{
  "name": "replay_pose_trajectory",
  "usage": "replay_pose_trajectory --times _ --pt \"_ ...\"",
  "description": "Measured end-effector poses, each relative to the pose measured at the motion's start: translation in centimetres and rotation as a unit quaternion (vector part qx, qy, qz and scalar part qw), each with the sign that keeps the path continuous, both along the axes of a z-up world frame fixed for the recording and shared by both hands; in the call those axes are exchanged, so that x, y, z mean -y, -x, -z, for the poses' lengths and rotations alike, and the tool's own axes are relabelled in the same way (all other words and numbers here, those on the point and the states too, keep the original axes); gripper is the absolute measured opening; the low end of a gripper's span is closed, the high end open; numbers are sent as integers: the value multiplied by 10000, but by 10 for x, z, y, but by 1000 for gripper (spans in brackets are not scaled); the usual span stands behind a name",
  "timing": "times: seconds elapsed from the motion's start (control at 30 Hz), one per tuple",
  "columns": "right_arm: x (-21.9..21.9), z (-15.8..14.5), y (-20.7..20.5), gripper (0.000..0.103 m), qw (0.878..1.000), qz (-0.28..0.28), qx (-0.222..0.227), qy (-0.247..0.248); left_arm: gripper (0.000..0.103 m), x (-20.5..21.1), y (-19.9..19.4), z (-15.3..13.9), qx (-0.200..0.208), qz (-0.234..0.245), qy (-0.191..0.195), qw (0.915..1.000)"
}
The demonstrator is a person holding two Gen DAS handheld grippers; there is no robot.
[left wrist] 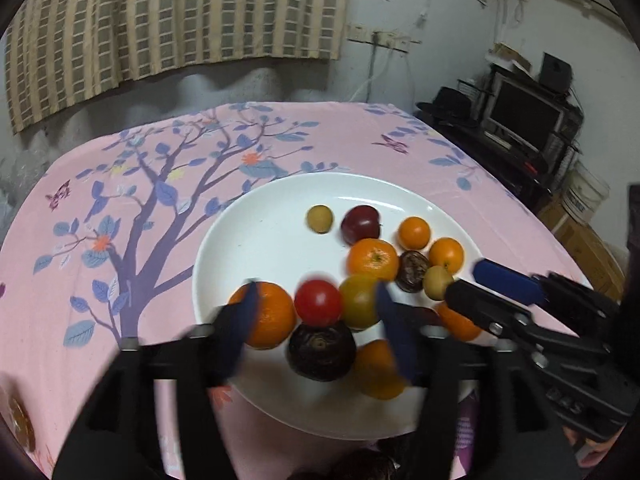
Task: Organize fruits
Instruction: 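Place both held fruits onto the white plate and open both grippers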
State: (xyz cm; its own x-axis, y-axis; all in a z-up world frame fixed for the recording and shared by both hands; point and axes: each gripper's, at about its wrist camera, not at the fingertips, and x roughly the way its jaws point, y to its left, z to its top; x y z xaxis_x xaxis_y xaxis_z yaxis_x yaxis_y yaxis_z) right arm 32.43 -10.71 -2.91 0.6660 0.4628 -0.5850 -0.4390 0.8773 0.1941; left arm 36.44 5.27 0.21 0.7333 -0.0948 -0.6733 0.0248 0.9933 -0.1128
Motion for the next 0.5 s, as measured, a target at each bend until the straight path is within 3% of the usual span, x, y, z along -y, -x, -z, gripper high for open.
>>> replay_pose_trajectory --times 0.13,0.3,0.5 --pt "-5 -9 21 44 9994 -317 -129 50 87 -11 24 -8 179 -177 -77 9997" --pt "-20 3 59 44 9952 -751 -490 396 90 -38 73 -8 105 -545 11 9985" --pt "-34 29 91 44 9893 -973 -885 635 90 -55 123 10 -32 -899 495 9947"
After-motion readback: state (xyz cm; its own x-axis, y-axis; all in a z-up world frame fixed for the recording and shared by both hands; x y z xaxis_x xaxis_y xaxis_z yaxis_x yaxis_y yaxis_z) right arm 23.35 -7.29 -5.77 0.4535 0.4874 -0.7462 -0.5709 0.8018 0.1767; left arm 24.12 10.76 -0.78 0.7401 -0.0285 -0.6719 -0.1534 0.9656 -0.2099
